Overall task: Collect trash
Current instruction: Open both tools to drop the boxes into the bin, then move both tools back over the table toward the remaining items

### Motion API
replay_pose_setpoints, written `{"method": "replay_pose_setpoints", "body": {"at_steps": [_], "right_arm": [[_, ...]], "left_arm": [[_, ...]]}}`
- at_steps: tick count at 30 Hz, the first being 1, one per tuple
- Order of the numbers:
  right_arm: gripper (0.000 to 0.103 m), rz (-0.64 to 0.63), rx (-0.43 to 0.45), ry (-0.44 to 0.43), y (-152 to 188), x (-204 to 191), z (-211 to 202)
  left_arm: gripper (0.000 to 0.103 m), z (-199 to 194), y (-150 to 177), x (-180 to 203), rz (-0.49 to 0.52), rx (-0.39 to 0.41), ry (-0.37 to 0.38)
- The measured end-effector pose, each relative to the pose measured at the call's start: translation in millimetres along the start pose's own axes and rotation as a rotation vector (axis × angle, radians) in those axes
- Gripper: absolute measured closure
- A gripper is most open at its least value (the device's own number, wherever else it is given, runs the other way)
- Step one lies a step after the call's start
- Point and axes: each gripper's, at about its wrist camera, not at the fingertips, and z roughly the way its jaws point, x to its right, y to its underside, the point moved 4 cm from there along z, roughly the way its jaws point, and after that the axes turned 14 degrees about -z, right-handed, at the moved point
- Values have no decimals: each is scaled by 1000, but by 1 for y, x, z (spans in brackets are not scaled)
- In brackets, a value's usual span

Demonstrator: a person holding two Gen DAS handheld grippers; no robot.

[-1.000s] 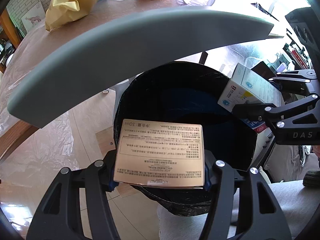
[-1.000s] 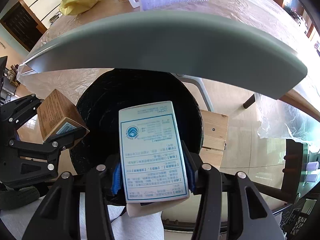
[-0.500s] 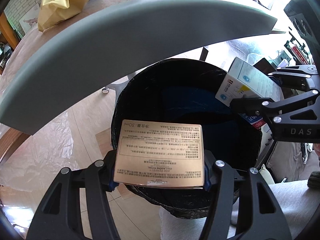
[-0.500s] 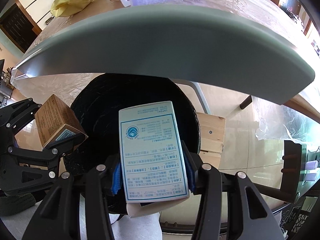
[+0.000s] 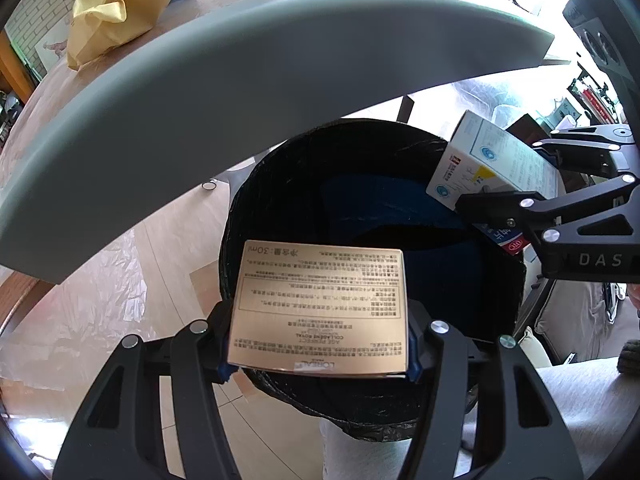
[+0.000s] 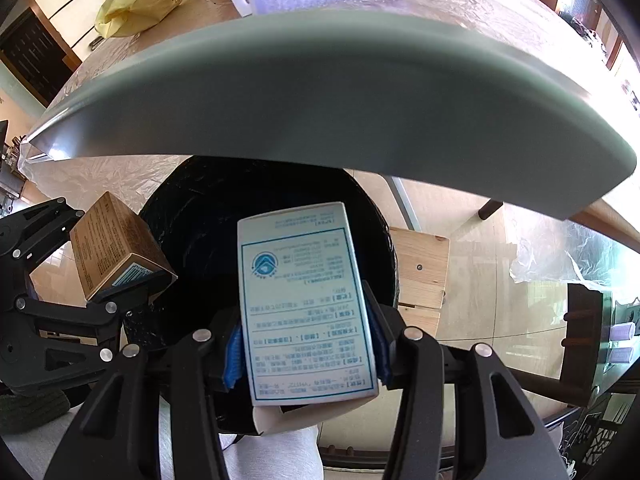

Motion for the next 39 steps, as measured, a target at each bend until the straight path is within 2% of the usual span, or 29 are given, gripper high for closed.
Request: {"method": "replay_pose_setpoints", "body": {"at_steps": [2, 3, 4, 6, 11, 21, 25, 29, 30, 31, 32, 36, 39], "right_arm": [[54, 5, 1, -5, -1, 1, -1], [49, 10, 5, 1, -1, 1, -2], [35, 18, 9, 10, -1, 3, -3], [25, 43, 31, 7, 0, 5, -8], [25, 73, 41, 6, 7, 15, -17], [16, 86, 112, 3, 16, 21, -53], [16, 50, 181, 27, 13, 19, -85], [13, 24, 288, 46, 0, 22, -128], [10, 20, 310, 51, -3, 24, -136], [8, 16, 344, 57, -9, 25, -147], [7, 9, 378, 64, -15, 27, -158], [4, -21, 456, 82, -38, 30, -182], [4, -67, 463, 96, -57, 30, -183]], "left_arm": [[39, -1, 0, 1, 0, -5, 20], [35, -1, -1, 0, 1, -3, 14], [25, -2, -2, 0, 1, 3, 5], [24, -3, -3, -1, -4, 6, 10], [24, -6, -1, -5, -13, -1, 12], [23, -25, 5, -10, -55, -1, 25], [23, -53, 2, -5, -52, 50, 39], [22, -87, -7, -4, -51, 124, 60], [18, -98, -11, -2, -52, 152, 63], [8, -106, -14, -3, -54, 173, 64], [3, -113, -19, -5, -56, 200, 66], [2, -138, -47, -17, -101, 291, 52], [2, -140, -70, -28, -116, 332, 19]]}}
